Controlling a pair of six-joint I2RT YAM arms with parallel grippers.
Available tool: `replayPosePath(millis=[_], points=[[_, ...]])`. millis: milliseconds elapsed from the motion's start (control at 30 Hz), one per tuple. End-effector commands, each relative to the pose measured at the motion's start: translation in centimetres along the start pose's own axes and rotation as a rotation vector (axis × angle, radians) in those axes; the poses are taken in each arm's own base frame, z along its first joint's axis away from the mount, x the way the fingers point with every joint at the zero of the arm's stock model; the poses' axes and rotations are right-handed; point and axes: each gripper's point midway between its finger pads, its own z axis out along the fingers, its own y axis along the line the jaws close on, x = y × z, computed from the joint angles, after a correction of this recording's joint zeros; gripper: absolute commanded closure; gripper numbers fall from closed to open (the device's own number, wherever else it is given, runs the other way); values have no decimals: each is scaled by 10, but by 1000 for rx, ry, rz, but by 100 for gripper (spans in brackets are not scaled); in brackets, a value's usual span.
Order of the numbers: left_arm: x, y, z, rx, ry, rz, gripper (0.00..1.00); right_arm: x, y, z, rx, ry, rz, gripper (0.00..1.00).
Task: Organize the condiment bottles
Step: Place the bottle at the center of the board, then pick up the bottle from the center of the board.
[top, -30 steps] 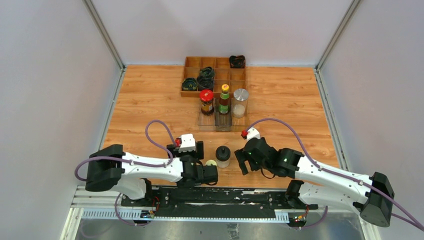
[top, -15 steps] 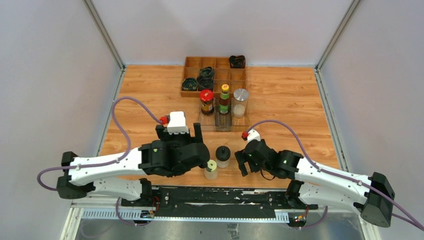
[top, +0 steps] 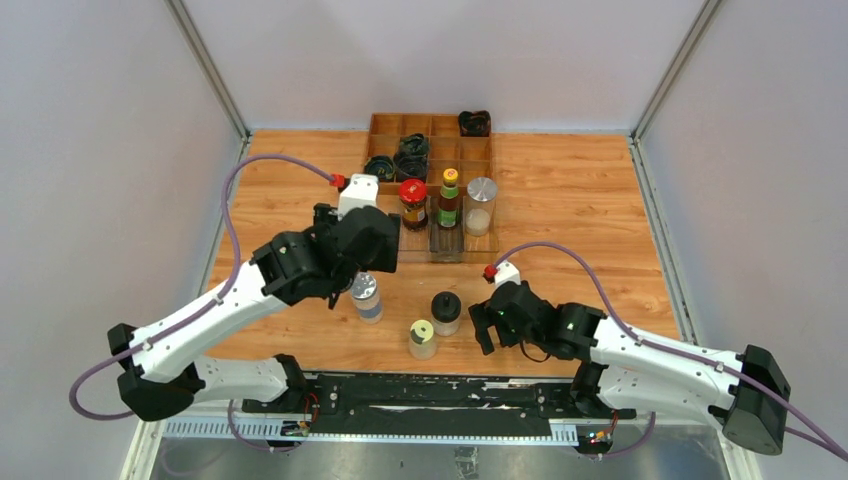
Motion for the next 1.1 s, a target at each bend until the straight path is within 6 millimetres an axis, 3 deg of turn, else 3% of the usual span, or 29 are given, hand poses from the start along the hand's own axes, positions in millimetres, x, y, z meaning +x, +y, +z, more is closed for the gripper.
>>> replayPosePath(millis=[0, 167, 367, 533, 733, 1067], points=[[4, 0, -3, 182, 150, 86, 0, 5, 0, -2, -5, -5, 1, 7], [17, 12, 2, 212, 267, 126, 0, 5, -1, -1, 0, -6, 0, 7], [58, -5, 14, 284, 448, 180, 0, 1, 2, 2, 1, -1, -13, 7], [85, -3, 18, 278, 523, 196, 0, -1, 2, 2, 4, -3, -24, 7], [94, 14, 23, 205, 511, 210, 0, 1, 2, 4, 5, 5, -24, 7], [110, 12, 31, 210, 545, 202, 0, 1, 2, 6, 9, 8, -30, 7]])
